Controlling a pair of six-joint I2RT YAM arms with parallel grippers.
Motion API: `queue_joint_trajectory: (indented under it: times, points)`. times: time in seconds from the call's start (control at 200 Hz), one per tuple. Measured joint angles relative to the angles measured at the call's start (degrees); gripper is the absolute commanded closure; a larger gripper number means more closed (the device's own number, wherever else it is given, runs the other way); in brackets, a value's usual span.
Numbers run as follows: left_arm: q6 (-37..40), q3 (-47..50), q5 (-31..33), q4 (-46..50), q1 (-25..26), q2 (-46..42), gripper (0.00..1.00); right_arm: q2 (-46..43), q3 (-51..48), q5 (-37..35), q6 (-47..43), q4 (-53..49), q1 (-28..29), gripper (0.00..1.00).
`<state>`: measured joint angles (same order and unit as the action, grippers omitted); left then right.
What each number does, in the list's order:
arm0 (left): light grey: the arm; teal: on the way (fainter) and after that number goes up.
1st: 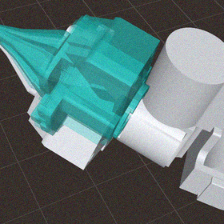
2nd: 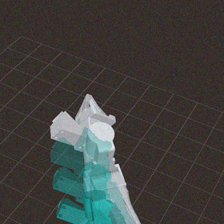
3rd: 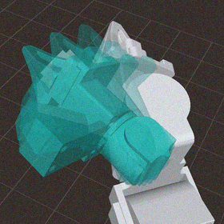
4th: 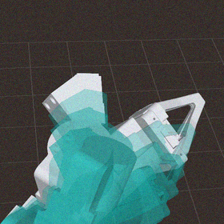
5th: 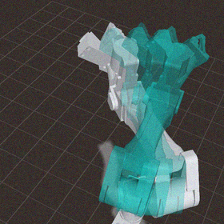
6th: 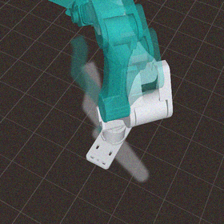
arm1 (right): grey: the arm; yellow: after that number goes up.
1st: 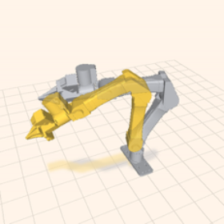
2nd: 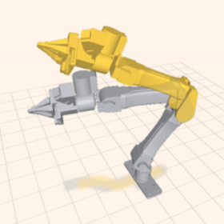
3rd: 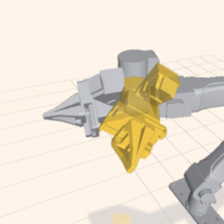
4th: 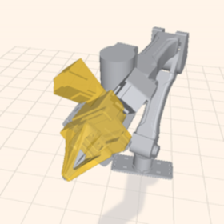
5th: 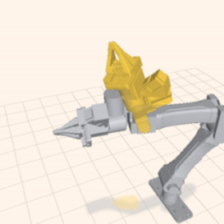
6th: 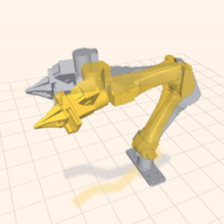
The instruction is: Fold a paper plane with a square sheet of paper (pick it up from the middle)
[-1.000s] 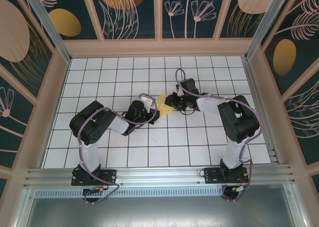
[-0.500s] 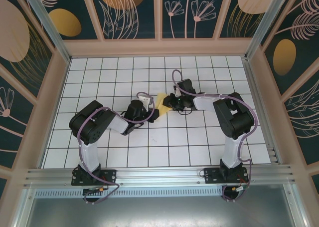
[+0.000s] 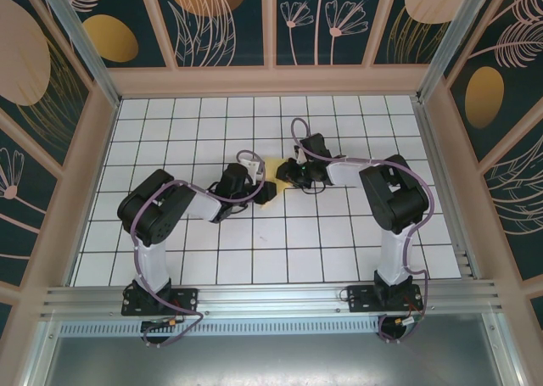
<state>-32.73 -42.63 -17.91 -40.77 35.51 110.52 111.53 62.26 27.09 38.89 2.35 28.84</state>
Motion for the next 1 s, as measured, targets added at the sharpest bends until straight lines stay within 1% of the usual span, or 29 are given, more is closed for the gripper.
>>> queue_joint_trajectory:
  times: [0.125,0.305,0.59,0.711,1.001]
  points:
    - [-0.94,-2.25,0.0,4.55,-0.17,-0.28,0.63,0.0,0.0,0.0,0.02,0.0,0.0,0.66]
    - [-1.01,-4.17,1.7,11.13,-0.37,-1.57,0.61,0.0,0.0,0.02,0.17,0.0,0.0,0.66]
    - [-0.92,-6.05,3.85,18.49,-0.37,-3.43,0.57,0.09,0.0,0.0,0.22,0.0,0.02,0.65]
    - [-0.59,-7.39,4.87,20.85,-0.37,-3.56,0.57,0.39,0.0,0.0,0.22,0.0,0.04,0.65]
    - [0.42,-10.12,6.84,26.25,-0.37,-3.54,0.62,1.16,0.37,0.0,0.44,0.0,0.2,0.66]
